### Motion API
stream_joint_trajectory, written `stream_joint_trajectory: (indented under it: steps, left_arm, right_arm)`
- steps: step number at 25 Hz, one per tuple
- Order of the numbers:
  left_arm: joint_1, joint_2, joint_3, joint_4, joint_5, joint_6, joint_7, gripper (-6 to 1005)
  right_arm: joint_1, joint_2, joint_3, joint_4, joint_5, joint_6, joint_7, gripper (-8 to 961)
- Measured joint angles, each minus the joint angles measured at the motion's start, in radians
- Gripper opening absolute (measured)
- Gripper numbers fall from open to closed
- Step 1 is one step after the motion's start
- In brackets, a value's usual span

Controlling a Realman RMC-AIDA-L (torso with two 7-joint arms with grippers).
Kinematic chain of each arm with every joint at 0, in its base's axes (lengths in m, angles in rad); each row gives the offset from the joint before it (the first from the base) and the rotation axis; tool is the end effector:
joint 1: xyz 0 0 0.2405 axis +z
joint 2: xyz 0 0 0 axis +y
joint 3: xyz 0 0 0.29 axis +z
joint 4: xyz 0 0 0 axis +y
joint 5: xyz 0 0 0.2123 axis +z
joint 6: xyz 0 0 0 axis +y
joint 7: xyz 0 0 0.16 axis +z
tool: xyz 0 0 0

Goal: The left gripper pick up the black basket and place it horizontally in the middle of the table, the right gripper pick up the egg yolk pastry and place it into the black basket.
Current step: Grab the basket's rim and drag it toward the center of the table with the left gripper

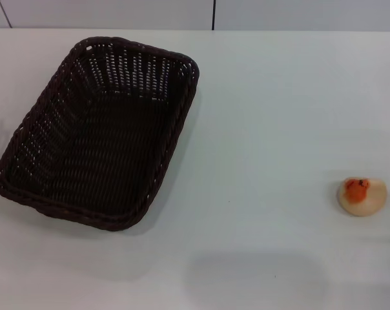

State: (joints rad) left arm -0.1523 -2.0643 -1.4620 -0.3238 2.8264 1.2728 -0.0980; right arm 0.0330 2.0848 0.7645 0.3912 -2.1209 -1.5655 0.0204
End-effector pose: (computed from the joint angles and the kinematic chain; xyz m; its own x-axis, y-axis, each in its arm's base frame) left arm -0.4030 0.2887 0.0290 0.7575 -0.1646 0.6318 0.6492 0.0877 -0.7555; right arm 0.3794 0.2209 -0.0007 0.6457 0.2837 -0.7089 -0.7591 0.1379 -0.6362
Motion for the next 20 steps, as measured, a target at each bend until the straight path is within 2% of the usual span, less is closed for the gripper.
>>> stream_joint_trajectory:
  steps: [4, 5, 7, 8, 10, 11, 12, 17, 20]
  left_arm:
    - [-0.017, 0.009, 0.0, -0.037, 0.001, -0.032, -0.004, 784]
    - [-0.018, 0.021, -0.001, -0.097, 0.013, -0.102, -0.004, 784]
    - [-0.018, 0.021, -0.001, -0.097, 0.013, -0.102, -0.004, 784]
    - [-0.009, 0.037, -0.003, -0.167, 0.03, -0.185, -0.004, 784]
    - [0.032, 0.086, -0.001, -0.421, 0.058, -0.493, 0.019, 784]
    - [0.032, 0.086, -0.001, -0.421, 0.058, -0.493, 0.019, 784]
    - [0.037, 0.092, 0.0, -0.463, 0.058, -0.546, 0.029, 783]
    - [0.082, 0.145, -0.005, -0.808, 0.06, -0.948, 0.078, 781]
    - [0.09, 0.158, -0.021, -0.989, 0.06, -1.209, 0.135, 777]
  right_arm:
    - [0.0, 0.0, -0.001, 0.001, 0.0, 0.003, 0.001, 774]
    - [-0.002, 0.0, -0.001, 0.002, 0.0, 0.003, 0.001, 774]
    - [-0.004, -0.001, -0.001, 0.003, -0.001, 0.002, 0.001, 774]
    - [-0.004, -0.001, -0.001, 0.003, -0.001, 0.002, 0.001, 774]
    - [-0.005, -0.001, -0.001, 0.003, 0.0, 0.002, 0.004, 774]
    - [-0.005, -0.001, -0.001, 0.003, 0.0, 0.002, 0.004, 774]
    - [-0.004, -0.001, -0.001, 0.003, -0.001, 0.003, 0.006, 774]
    - [0.003, -0.002, -0.001, -0.003, -0.001, 0.007, 0.028, 774]
    - [0.002, -0.002, -0.001, -0.006, -0.001, 0.007, 0.029, 774]
